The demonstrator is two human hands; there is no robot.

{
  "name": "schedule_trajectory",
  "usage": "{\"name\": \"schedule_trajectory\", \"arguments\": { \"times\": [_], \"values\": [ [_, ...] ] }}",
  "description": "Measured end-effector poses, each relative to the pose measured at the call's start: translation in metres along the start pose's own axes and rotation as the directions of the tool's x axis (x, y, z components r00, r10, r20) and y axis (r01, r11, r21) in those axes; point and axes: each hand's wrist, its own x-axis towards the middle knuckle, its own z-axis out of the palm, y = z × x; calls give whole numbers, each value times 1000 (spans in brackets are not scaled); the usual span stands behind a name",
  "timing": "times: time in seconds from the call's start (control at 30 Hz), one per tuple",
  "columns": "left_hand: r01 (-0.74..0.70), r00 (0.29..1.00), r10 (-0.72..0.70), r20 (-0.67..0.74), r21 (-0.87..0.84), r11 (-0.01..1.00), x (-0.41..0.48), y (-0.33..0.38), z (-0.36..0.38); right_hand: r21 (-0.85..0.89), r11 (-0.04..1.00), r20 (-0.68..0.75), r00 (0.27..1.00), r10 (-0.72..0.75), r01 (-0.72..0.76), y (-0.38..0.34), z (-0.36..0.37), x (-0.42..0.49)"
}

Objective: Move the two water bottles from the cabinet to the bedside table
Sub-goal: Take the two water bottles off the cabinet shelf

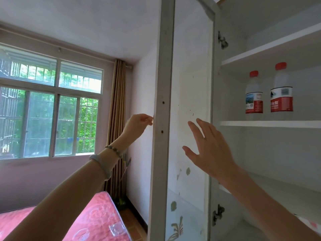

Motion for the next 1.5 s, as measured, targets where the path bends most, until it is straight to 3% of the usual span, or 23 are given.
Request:
{"name": "schedule_trajectory", "arguments": {
  "times": [0.1, 0.17, 0.33, 0.5, 0.8, 1.03, 1.2, 1.5],
  "values": [
    [-99, 971, 142, -192, 217, 971, -9, 0, -4, -12, 1000, -1, 1000, 3, -3, 4, -2, 1],
    [-199, 928, 280, -244, 310, 929, -22, 11, -6, -25, 1000, -1, 1000, 9, -9, 10, -5, 0],
    [-417, 856, 503, -124, 409, 812, -61, 60, 18, -49, 998, 15, 999, 49, -48, 28, -19, -6],
    [-512, 828, 560, -34, 362, 779, -78, 99, 76, -108, 990, 36, 995, 94, -90, 60, -42, -21],
    [-575, 802, 596, -42, 219, 788, -62, 145, 156, -254, 949, 21, 980, 197, -185, 120, -66, -51],
    [-507, 861, 508, -11, 51, 860, -48, 177, 239, -300, 915, -24, 961, 277, -271, 173, -80, -56],
    [-508, 861, 506, -45, -26, 861, -15, 193, 285, -363, 891, -68, 962, 266, -272, 221, -71, -41],
    [-314, 941, 339, 12, -344, 885, 85, 207, 329, -340, 883, -118, 946, 301, -323, 288, -24, 29]
  ]
}}
